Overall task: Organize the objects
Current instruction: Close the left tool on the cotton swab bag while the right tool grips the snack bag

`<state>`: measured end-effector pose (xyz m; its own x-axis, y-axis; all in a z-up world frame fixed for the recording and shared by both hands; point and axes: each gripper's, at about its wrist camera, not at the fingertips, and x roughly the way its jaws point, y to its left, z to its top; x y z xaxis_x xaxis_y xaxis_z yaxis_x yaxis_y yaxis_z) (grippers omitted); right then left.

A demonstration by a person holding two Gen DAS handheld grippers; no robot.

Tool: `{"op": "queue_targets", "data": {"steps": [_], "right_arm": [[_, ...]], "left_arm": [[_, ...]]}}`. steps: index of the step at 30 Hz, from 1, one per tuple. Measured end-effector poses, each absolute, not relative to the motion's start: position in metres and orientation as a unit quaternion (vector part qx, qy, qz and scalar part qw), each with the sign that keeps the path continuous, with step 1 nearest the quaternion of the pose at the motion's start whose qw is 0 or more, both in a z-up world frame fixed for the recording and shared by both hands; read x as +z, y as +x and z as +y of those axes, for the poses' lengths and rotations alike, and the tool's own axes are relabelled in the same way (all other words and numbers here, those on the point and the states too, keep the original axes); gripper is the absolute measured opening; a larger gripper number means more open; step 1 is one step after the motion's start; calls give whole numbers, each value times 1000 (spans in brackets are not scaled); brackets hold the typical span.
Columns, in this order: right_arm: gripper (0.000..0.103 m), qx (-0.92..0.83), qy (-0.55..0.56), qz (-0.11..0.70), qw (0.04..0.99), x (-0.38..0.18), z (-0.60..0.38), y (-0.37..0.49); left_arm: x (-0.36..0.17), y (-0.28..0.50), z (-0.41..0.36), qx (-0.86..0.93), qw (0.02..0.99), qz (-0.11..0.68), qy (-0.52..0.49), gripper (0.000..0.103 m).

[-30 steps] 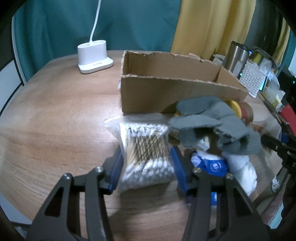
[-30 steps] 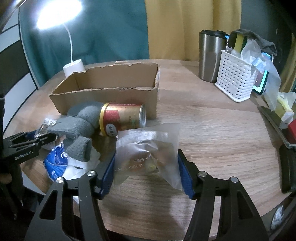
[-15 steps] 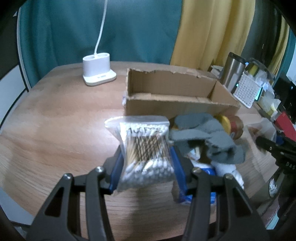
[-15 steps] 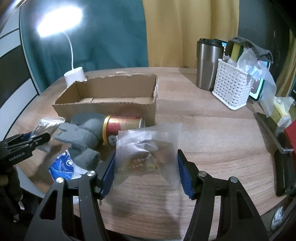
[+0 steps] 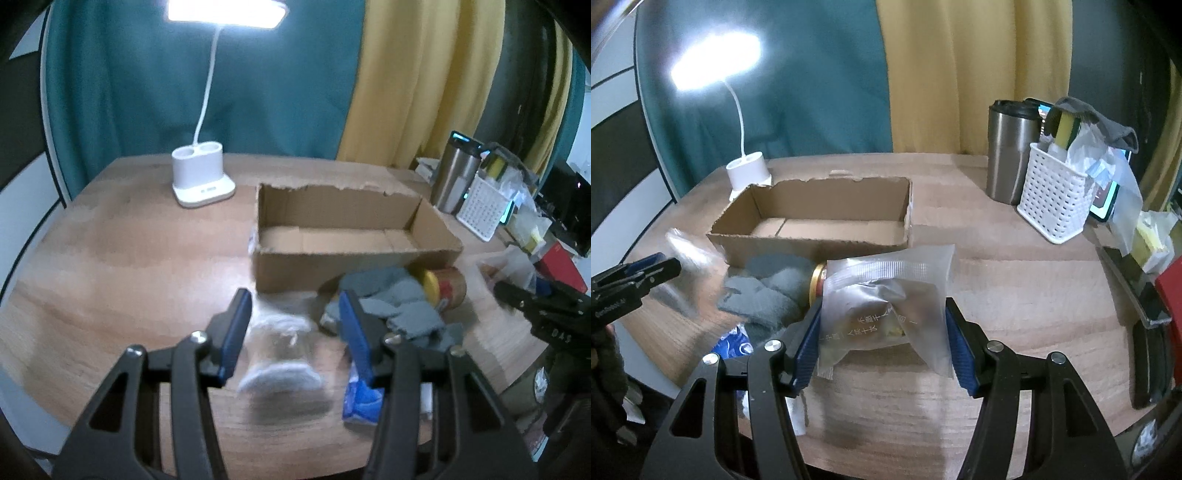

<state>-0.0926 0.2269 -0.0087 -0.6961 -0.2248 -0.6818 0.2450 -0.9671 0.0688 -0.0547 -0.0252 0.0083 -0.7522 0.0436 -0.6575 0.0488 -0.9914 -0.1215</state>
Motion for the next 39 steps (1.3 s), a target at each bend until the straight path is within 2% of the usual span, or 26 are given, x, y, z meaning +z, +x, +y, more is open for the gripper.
{"op": "queue_targets", "data": {"steps": [2,4,8,11,13,18,20,23,24,28,30,39], "right_arm": [[64,-921,367,14,130,-6,226,-95],[64,-921,365,14,132,-4,225,-97],[64,-922,364,14,133,-1,225,-101],[64,-921,367,13,131,-3,226,-104],[64,-919,371,13,132,-5,226,-107],[64,-915,382,14,132,-12,224,-112],[64,-914,384,15,131,-14,224,-114],[64,-913,386,14,133,-15,223,-118],[64,-912,387,14,133,-15,223,-119],[64,-912,386,14,136,-14,222,-122],[64,-913,384,14,138,-13,222,-123],[64,-916,372,20,148,-4,216,-129]], "left_arm": [[10,-57,-24,-934,0,64,350,51],[7,-61,-23,-933,4,56,355,43],[-7,-66,-29,-924,14,68,376,43],[-24,-73,-32,-911,12,76,405,47],[-36,-77,-32,-903,16,76,422,60],[-58,-81,-32,-892,39,67,446,61],[-63,-83,-36,-888,46,69,452,71],[-69,-87,-36,-887,41,67,456,72],[-70,-87,-36,-888,37,66,454,71],[-72,-88,-34,-888,29,63,454,51],[-67,-87,-35,-890,25,71,450,46],[-33,-74,-29,-903,5,82,421,46]]}}
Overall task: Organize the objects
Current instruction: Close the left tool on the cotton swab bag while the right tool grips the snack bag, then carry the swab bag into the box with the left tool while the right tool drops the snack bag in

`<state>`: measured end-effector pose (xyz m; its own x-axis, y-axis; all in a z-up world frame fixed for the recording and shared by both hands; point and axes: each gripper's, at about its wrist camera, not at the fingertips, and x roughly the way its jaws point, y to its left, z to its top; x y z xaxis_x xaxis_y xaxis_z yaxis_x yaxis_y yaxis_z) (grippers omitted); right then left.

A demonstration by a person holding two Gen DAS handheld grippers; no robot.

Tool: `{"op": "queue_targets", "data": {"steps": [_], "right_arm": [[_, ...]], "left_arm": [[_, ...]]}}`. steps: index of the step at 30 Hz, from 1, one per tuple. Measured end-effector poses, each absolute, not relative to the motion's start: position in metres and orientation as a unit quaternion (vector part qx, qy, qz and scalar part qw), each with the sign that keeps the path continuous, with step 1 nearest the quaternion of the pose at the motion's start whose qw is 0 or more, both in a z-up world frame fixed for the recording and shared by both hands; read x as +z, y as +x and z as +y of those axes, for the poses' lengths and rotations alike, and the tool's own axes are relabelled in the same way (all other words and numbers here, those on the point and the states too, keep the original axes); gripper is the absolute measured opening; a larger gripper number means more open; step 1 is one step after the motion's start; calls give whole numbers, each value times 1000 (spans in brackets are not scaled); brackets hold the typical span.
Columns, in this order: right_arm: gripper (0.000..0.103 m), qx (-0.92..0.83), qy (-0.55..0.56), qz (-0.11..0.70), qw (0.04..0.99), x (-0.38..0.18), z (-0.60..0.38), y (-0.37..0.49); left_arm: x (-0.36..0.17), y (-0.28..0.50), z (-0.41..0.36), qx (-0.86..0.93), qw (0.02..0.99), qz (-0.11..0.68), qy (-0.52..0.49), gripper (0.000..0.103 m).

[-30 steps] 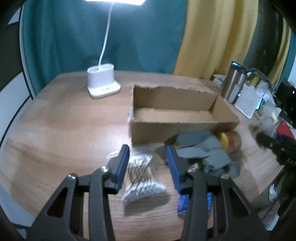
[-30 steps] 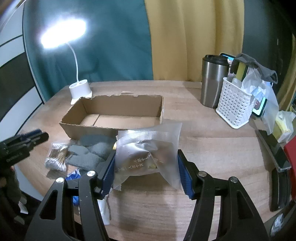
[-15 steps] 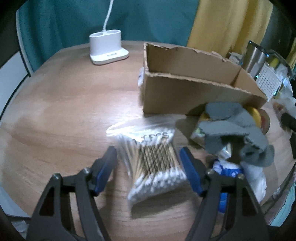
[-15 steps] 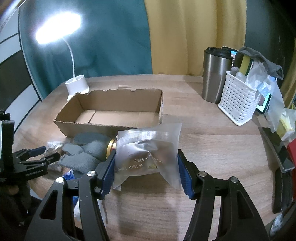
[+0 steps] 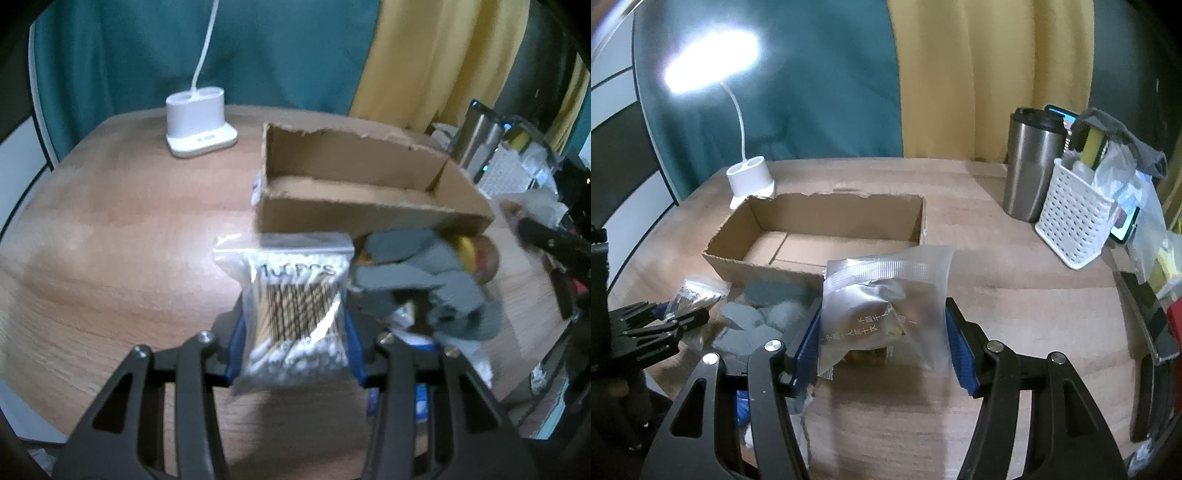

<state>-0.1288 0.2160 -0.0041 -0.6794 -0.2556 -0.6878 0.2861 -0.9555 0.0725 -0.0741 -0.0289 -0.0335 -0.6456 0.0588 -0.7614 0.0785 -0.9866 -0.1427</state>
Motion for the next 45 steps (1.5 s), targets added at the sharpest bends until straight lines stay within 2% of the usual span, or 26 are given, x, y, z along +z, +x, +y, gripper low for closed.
{"op": "queue_targets", "data": {"steps": [15,45], "right_arm": [[64,-918,362,17,160,1,211,-143],[64,-908,393,11,145,-15,186,-186]], "left_arm": [[16,-87,-20,-926,-15,73,369,46],[0,-166,-2,-919,-82,77,379,46]]}}
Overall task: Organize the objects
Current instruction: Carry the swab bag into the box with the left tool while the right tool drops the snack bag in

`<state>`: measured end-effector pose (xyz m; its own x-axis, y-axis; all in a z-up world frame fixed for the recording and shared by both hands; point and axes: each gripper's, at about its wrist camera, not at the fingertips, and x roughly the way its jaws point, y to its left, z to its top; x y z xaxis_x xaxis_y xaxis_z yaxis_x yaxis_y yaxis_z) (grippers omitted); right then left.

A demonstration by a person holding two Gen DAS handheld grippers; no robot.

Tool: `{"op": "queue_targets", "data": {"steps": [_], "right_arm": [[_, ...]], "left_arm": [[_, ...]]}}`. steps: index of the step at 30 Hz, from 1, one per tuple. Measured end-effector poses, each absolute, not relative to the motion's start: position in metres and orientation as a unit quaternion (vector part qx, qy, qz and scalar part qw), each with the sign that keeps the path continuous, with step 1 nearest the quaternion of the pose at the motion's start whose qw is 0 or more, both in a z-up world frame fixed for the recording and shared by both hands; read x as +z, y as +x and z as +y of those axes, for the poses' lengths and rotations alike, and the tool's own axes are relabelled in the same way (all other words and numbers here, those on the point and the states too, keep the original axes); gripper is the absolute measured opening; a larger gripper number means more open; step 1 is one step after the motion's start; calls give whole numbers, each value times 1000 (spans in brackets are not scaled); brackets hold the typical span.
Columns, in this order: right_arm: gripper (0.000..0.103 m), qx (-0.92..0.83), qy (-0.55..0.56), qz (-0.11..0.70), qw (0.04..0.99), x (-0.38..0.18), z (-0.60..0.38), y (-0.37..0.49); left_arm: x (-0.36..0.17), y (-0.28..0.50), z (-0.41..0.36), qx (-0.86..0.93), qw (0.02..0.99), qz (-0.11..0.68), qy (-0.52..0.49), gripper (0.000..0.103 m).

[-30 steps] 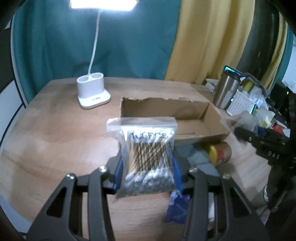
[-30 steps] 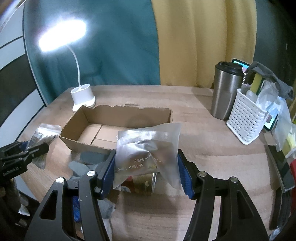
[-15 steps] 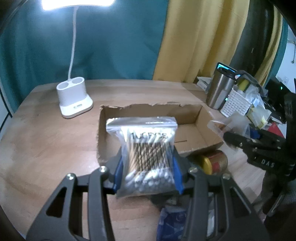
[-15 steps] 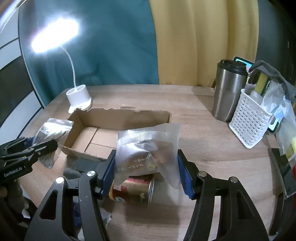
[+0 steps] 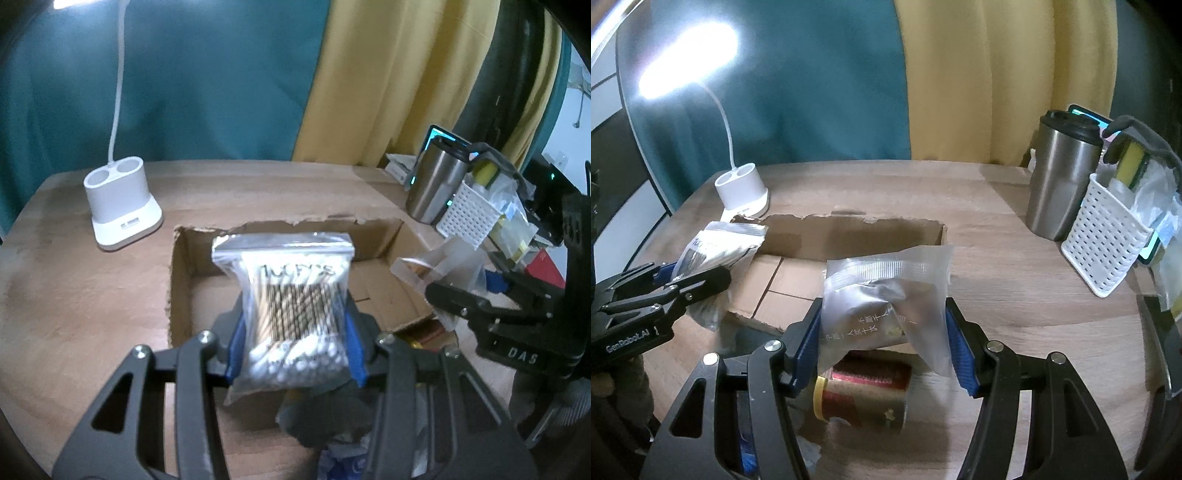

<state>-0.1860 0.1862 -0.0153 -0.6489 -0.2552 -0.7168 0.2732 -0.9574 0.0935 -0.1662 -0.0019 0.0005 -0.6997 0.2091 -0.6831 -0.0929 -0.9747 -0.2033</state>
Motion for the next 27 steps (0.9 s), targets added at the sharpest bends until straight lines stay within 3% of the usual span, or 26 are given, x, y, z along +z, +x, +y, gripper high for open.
{"op": "queue_targets", "data": {"steps": [18,22,24,27], "right_arm": [[66,-901,414,-20,130,-29,183,-201],[71,-899,414,-33,138,-35,185,-204],[78,-897,415,-37,145,-34,185,-204],[80,-900,408,-36,149,-30,188,-201]], "left_arm": [[-12,-188,9,912,91,-87,-390,46],[-20,-197,16,908,90,-86,-400,46],[-23,-202,20,906,88,-86,-406,46],[-28,-207,26,902,84,-88,-414,46]]}}
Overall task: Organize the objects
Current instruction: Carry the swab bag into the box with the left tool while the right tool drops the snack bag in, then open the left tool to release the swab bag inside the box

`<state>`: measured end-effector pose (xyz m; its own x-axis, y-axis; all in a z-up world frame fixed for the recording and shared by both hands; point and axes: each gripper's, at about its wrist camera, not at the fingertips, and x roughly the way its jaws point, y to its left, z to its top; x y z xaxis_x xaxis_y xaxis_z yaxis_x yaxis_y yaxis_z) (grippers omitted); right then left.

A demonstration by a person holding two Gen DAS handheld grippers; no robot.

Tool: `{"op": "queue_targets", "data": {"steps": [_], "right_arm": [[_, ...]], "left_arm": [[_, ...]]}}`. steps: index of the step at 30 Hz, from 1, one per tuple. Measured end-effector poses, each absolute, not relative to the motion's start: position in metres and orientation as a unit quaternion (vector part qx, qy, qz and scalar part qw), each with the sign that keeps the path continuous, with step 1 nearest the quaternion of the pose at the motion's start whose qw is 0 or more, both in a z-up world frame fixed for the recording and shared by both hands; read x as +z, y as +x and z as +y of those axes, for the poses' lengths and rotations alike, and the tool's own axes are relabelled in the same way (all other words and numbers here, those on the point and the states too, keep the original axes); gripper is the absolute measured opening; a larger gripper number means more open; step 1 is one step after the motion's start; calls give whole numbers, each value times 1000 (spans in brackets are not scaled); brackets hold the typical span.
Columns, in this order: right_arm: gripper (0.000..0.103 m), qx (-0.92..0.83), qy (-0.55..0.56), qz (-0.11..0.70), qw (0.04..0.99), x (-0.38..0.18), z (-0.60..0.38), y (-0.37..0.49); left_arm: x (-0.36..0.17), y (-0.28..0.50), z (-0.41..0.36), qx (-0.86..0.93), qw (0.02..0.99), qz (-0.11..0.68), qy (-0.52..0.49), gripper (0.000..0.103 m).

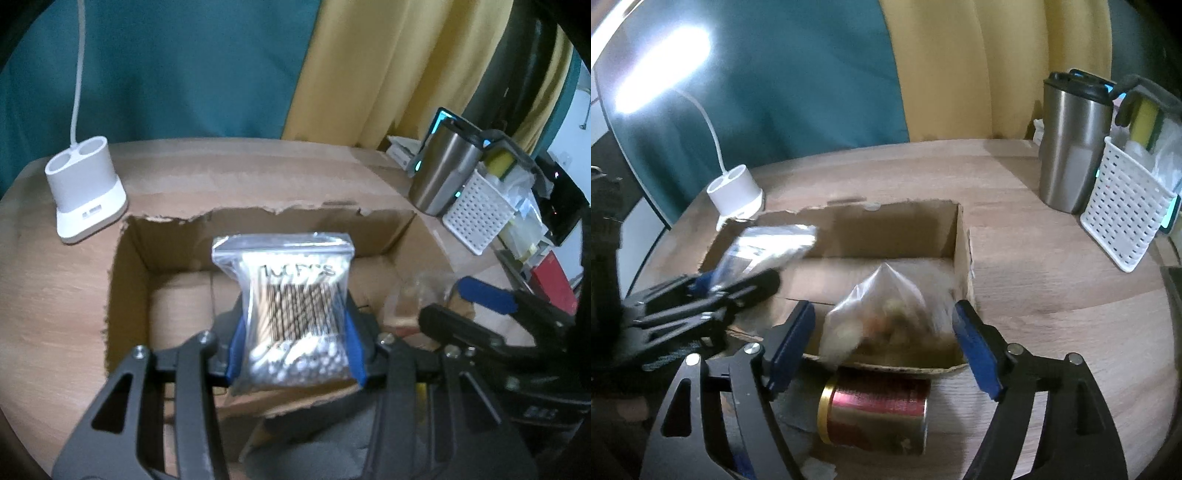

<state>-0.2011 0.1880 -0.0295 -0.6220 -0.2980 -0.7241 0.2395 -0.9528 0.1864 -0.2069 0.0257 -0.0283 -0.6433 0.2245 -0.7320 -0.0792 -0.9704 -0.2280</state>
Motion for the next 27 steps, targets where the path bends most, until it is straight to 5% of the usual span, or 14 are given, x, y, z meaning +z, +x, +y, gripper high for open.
{"op": "queue_targets", "data": {"steps": [23,27], "right_arm": [[80,-902,409,-43,129,-46,240,-226],[80,-902,408,-45,136,-47,242,-223]], "left_arm": [[-56,-240,65,872,62,-93,-477,47],[-55,-240,64,867,76,-109,-481,59]]}}
